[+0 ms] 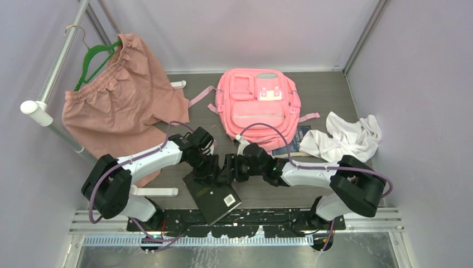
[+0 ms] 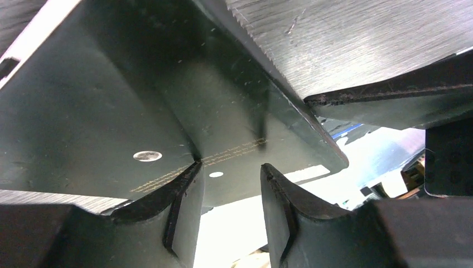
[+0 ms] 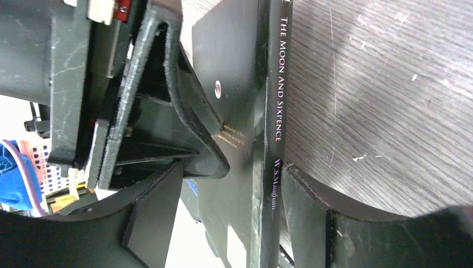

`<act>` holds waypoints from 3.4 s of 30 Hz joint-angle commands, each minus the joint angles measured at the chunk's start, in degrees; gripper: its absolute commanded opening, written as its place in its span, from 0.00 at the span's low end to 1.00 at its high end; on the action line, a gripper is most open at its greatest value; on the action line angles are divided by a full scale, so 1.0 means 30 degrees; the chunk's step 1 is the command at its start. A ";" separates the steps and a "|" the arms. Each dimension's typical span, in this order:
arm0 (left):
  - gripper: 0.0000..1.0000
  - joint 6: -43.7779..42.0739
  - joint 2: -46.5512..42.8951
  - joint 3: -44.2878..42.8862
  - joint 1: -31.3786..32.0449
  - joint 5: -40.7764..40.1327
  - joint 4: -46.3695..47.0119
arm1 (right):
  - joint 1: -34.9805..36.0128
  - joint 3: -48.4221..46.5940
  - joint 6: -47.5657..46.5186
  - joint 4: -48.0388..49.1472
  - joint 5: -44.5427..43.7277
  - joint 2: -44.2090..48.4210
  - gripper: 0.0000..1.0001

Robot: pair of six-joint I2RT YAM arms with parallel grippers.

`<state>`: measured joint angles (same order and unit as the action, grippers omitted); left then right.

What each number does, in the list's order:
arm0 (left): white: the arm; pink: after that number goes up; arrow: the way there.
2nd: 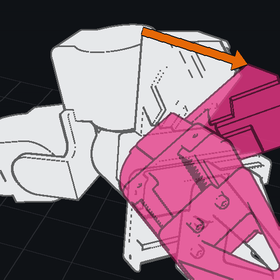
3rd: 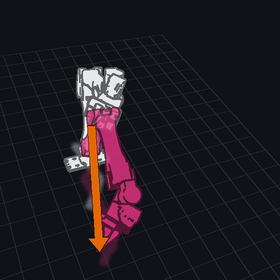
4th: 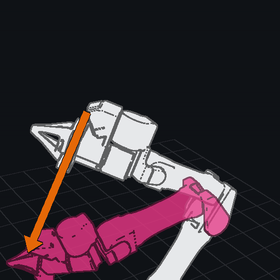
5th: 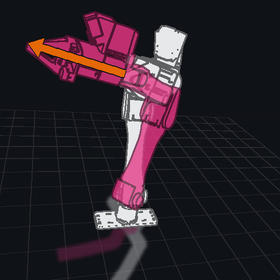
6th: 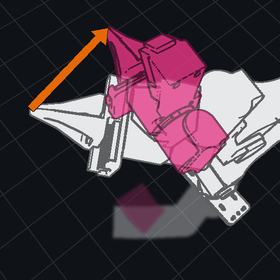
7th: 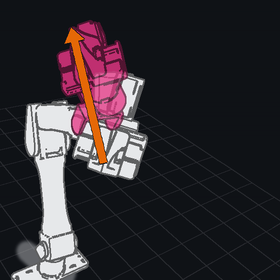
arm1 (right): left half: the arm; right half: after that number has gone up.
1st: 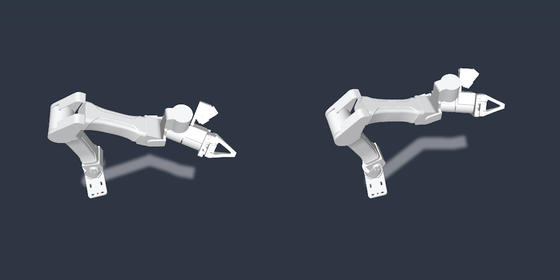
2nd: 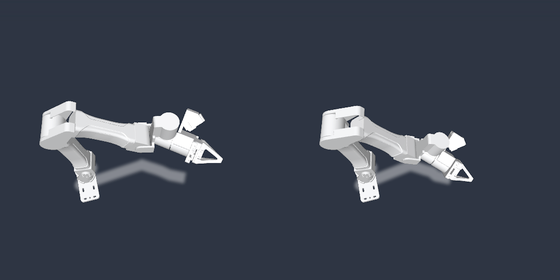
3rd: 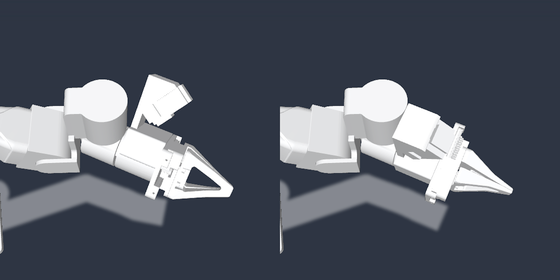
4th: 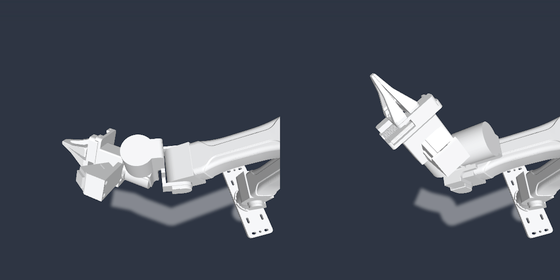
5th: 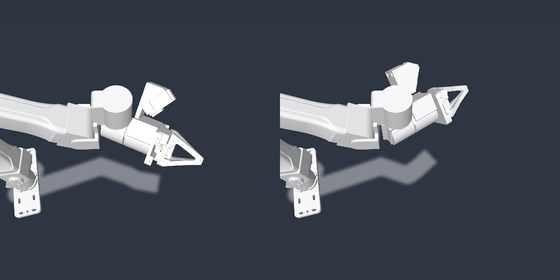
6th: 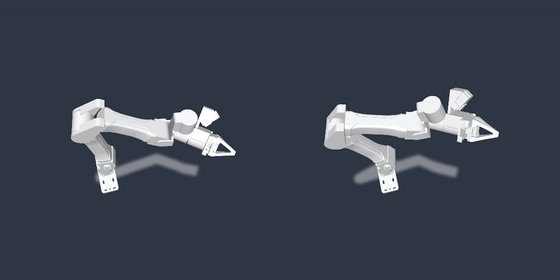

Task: Pack the student bag
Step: Adjust the book at the center of the board.

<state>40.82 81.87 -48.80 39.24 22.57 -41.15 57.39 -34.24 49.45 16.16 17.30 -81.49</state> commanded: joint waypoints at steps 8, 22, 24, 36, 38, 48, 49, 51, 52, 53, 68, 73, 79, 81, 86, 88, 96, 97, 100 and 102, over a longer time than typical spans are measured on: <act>0.45 -0.1386 -0.1778 -0.2876 -0.0366 -0.4249 0.4396 | 0.3185 -0.1055 -0.0147 -0.3060 0.6771 0.1352 0.77; 0.57 0.4291 -0.7202 0.2185 -0.0257 -0.9716 0.0205 | 0.1326 0.0049 0.0989 -0.7587 -0.5214 0.4726 0.83; 0.54 0.4340 -0.7412 0.2745 -0.0220 -1.0075 0.0007 | 0.1257 0.0235 0.2611 -0.8119 -0.7162 0.4833 0.83; 0.51 0.5479 -0.6371 0.4378 0.0688 -1.0730 -0.0554 | 0.2095 0.1507 0.6650 -0.4427 -0.7135 0.2632 0.57; 0.53 0.6017 -0.6413 0.4500 0.1025 -1.1091 -0.0977 | 0.2109 0.1701 0.7035 -0.3744 -0.7084 0.2354 0.55; 0.57 0.8042 -0.5427 0.4106 0.3341 -1.2684 -0.2268 | 0.2226 0.2163 0.8153 -0.1758 -0.6872 0.1037 0.51; 0.58 0.8059 -0.5015 0.4019 0.3418 -1.2548 -0.2155 | 0.2221 0.2131 0.8155 -0.1689 -0.6828 0.0908 0.51; 0.58 0.8149 -0.4039 0.4087 0.3484 -1.1942 -0.1588 | 0.2208 0.2126 0.8154 -0.1605 -0.6780 0.0843 0.50; 0.58 0.8222 -0.3611 0.4152 0.3553 -1.1609 -0.1198 | 0.2223 0.2162 0.8177 -0.1623 -0.6820 0.0891 0.50; 0.57 0.8286 -0.3217 0.4212 0.3621 -1.1282 -0.0706 | 0.2206 0.2244 0.8224 -0.1636 -0.6916 0.0996 0.50; 0.37 0.7151 -0.1996 0.5031 0.3647 -0.6966 0.6758 | 0.2144 0.6082 0.9480 -0.5923 -0.7217 0.6416 0.56; 0.36 0.7496 -0.0706 0.5315 0.3675 -0.5637 0.8281 | 0.2306 0.7786 1.0682 -0.3450 -0.6465 0.7010 0.60; 0.36 0.7094 0.0340 0.5018 0.3676 -0.5151 0.8851 | 0.2316 0.8276 1.0589 0.1636 -0.6690 0.6008 0.60; 0.36 0.6801 0.0578 0.4774 0.3676 -0.5127 0.8870 | 0.2290 0.7653 0.9489 0.3055 -0.6258 0.5694 0.59; 0.36 0.5927 0.0984 0.3978 0.3676 -0.4712 0.8922 | 0.2287 0.6543 0.7970 0.8165 -0.3972 0.4460 0.59; 0.36 0.5724 0.1015 0.3821 0.3676 -0.4585 0.8889 | 0.2297 0.6798 0.8196 0.9908 -0.4270 0.4154 0.59; 0.36 0.5738 0.0822 0.4244 0.3676 -0.4274 0.8987 | 0.2271 0.8268 0.8375 0.8709 -0.9943 0.7254 0.58; 0.35 0.5716 0.0816 0.4293 0.3676 -0.4231 0.8847 | 0.2274 0.8353 0.8212 0.7987 -1.0658 0.8116 0.58; 0.35 0.5573 0.0558 0.4436 0.3676 -0.4247 0.8473 | 0.2238 0.7882 0.7594 0.5046 -1.2332 1.0752 0.59; 0.35 0.5511 0.0255 0.4433 0.3676 -0.4238 0.8179 | 0.2236 0.7405 0.7056 0.2551 -1.2975 1.2280 0.60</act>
<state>56.58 82.30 -38.09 47.35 -1.15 -10.83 65.45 -5.56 73.56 18.94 -4.71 -53.76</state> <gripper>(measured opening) 0.357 0.596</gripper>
